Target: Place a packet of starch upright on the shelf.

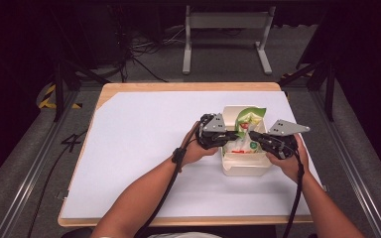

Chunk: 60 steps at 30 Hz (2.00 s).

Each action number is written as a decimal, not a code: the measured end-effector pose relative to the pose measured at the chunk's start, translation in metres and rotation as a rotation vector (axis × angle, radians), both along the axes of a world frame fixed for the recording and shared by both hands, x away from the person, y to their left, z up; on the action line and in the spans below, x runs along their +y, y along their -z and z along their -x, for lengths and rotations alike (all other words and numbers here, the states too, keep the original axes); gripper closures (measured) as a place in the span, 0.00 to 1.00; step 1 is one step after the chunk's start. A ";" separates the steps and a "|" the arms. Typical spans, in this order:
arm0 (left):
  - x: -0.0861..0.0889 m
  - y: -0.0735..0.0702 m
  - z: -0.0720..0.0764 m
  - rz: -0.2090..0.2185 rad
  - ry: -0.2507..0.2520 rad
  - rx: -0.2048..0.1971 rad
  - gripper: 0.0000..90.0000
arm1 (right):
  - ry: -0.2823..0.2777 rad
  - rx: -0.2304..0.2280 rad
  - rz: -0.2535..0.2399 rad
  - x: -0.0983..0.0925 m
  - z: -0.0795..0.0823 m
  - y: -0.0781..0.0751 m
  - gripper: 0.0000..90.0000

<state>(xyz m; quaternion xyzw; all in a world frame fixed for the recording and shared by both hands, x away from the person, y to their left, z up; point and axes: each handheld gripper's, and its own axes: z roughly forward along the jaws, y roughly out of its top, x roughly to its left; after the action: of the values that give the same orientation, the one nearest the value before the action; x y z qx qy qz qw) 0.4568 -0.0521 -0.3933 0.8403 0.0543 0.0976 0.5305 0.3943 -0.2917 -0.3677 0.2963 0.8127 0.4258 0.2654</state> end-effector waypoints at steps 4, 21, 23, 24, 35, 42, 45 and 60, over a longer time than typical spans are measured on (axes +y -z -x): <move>0.000 -0.003 0.002 -0.017 -0.012 -0.004 0.96 | 0.018 -0.006 0.029 0.001 0.004 -0.001 0.97; 0.006 -0.016 0.011 -0.068 -0.031 -0.021 0.91 | 0.037 -0.019 0.047 0.006 0.008 -0.006 0.95; 0.008 -0.019 0.014 -0.072 -0.032 -0.027 0.90 | 0.034 -0.025 0.045 0.006 0.009 -0.009 0.94; 0.008 -0.019 0.014 -0.072 -0.032 -0.027 0.90 | 0.034 -0.025 0.045 0.006 0.009 -0.009 0.94; 0.030 -0.029 0.022 -0.066 -0.056 -0.032 0.87 | 0.032 -0.045 0.054 0.010 0.017 -0.017 0.89; 0.054 -0.031 0.025 -0.065 -0.089 -0.037 0.81 | 0.035 -0.052 0.042 0.009 0.020 -0.019 0.83; 0.069 -0.031 0.027 -0.073 -0.126 -0.035 0.78 | 0.035 -0.048 0.045 0.008 0.023 -0.019 0.80; 0.120 -0.028 0.038 -0.118 -0.255 -0.067 0.54 | 0.059 -0.040 0.033 -0.001 0.029 -0.021 0.65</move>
<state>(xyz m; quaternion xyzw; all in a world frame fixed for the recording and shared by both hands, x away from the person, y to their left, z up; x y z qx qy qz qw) 0.4186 0.0677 -0.3649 0.8527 0.1370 0.1950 0.4649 0.3650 -0.2932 -0.3471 0.3072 0.8052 0.4099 0.2989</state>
